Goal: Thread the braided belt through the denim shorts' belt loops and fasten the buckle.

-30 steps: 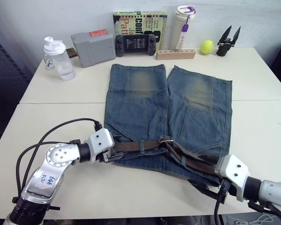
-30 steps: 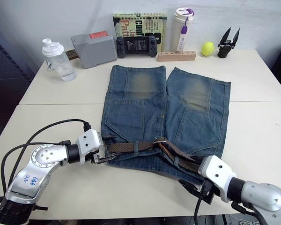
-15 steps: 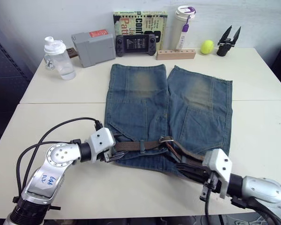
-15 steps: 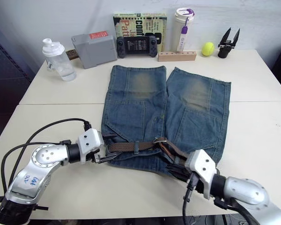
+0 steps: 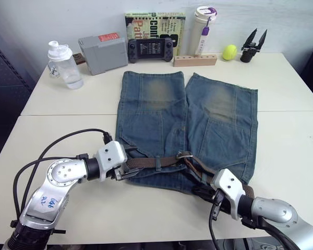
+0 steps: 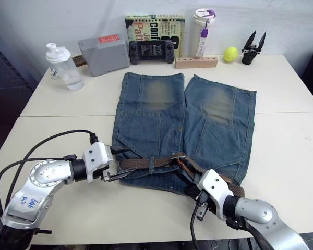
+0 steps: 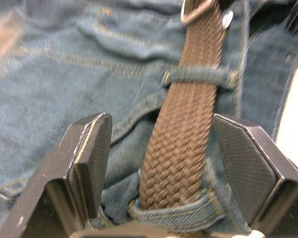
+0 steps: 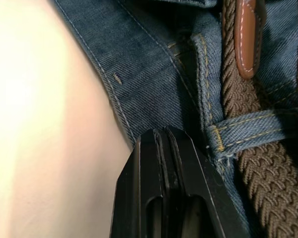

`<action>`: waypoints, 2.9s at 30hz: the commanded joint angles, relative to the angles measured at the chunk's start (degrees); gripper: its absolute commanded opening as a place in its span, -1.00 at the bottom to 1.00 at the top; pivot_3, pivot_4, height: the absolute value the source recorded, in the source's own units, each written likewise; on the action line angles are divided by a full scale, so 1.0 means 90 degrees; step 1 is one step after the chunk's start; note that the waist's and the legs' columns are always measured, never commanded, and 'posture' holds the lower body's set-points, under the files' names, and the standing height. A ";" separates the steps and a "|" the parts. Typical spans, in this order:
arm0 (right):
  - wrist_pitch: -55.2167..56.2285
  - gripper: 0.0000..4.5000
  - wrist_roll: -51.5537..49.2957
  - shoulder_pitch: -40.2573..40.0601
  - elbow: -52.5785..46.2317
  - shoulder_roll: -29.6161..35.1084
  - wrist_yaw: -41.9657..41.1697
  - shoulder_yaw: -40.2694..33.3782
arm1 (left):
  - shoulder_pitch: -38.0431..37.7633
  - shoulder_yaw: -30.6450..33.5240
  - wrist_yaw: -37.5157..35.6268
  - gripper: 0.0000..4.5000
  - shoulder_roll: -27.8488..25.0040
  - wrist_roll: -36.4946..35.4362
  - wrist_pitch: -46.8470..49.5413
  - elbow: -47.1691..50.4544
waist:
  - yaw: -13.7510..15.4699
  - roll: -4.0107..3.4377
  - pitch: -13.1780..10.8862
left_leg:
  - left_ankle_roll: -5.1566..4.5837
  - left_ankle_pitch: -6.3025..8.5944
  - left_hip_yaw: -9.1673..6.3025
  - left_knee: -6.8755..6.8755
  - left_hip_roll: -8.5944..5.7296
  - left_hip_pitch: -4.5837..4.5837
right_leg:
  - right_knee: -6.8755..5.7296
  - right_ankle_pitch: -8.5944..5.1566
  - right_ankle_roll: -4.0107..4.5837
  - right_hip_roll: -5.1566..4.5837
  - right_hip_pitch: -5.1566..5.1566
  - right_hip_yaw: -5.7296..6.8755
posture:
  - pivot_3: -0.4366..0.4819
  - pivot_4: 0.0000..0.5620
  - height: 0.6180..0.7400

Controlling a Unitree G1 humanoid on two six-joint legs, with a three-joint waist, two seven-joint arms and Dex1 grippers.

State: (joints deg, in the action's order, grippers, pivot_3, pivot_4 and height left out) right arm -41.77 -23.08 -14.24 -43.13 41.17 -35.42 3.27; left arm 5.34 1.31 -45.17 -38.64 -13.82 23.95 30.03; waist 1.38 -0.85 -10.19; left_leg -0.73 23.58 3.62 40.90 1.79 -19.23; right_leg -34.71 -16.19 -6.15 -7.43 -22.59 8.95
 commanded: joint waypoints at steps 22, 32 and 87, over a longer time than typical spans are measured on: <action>-0.0950 -0.98 -0.0232 0.0103 -0.0056 -0.0231 0.0382 0.0557 | -0.0594 -0.1040 0.1519 0.58 0.0130 0.3046 -0.3105 -0.0568 | -0.0028 0.0038 0.0023 | 0.0005 0.0003 0.0001 -0.0009 0.0014 0.0006 | -0.0001 -0.0007 0.0012 0.0000 0.0000 0.0007 | -0.05 -0.47 0.85; -0.1038 -0.98 -0.0273 0.0195 -0.0090 -0.0369 0.0470 0.0676 | -0.1265 -0.0522 0.1867 0.58 0.0068 0.3311 -0.4162 -0.0570 | -0.0075 0.0052 0.0032 | 0.0004 0.0005 -0.0006 -0.0017 0.0038 0.0009 | 0.0009 -0.0013 0.0023 -0.0014 0.0000 0.0008 | -0.05 -0.47 0.85; -0.0301 -1.00 0.0238 0.0093 0.0719 0.0801 0.0209 -0.0601 | -0.3004 0.0324 0.1360 -0.15 -0.0511 0.1447 -0.4760 -0.0507 | -0.0154 0.0010 0.0076 | 0.0001 0.0005 0.0028 -0.0089 0.0036 0.0067 | 0.0027 -0.0015 0.0028 -0.0076 0.0016 -0.0001 | -0.05 -0.47 0.85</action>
State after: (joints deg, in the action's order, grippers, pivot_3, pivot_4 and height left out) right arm -45.06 -25.57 -14.55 -43.46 44.98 -34.17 1.42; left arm -13.62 0.17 -25.63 -38.97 8.94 -18.33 18.43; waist -0.01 -0.76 -9.51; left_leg -0.72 23.63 3.86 40.10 2.07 -18.62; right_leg -34.41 -16.33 -5.90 -8.19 -22.44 8.95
